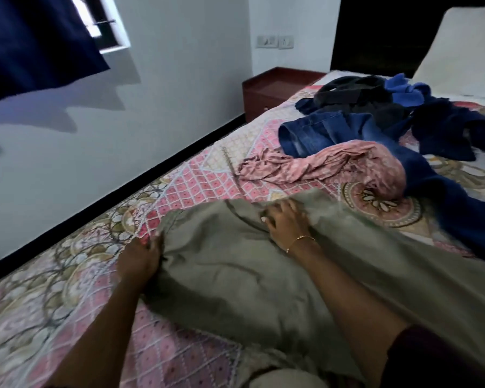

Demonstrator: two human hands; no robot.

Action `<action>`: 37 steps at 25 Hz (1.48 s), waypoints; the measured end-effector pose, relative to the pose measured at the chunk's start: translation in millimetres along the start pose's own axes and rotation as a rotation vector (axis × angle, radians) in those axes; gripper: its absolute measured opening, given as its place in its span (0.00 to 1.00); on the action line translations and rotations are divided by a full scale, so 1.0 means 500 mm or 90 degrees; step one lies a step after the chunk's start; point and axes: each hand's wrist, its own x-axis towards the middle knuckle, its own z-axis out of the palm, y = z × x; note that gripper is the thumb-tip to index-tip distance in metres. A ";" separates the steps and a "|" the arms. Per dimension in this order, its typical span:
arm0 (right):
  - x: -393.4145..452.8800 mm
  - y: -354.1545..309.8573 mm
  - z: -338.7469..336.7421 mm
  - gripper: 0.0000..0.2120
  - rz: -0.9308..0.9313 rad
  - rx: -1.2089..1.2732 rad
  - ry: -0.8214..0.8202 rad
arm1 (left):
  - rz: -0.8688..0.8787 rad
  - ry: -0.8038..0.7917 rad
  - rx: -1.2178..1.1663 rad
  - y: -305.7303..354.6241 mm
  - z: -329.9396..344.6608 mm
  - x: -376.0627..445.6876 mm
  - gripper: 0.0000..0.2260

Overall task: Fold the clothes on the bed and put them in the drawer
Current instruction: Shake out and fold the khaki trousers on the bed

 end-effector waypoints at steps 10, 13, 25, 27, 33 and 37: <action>-0.064 -0.168 0.095 0.36 -0.189 -0.080 -0.004 | 0.011 -0.393 -0.416 -0.026 -0.068 0.008 0.24; -0.058 -0.173 0.085 0.30 -0.160 -0.019 0.161 | 0.200 -0.211 -0.461 0.035 -0.124 0.055 0.14; 0.038 -0.241 0.086 0.34 -0.196 -0.033 -0.162 | 0.142 -0.001 0.121 -0.064 -0.158 0.288 0.30; 0.015 -0.219 0.114 0.42 -0.199 -0.053 -0.202 | 0.169 0.065 0.150 -0.091 -0.086 0.238 0.23; 0.055 -0.172 0.109 0.39 -0.120 -0.020 0.014 | 0.459 0.163 0.131 -0.025 -0.001 0.178 0.32; 0.097 -0.080 0.101 0.25 0.046 -0.105 -0.093 | 0.390 -0.072 0.195 0.020 0.023 0.195 0.56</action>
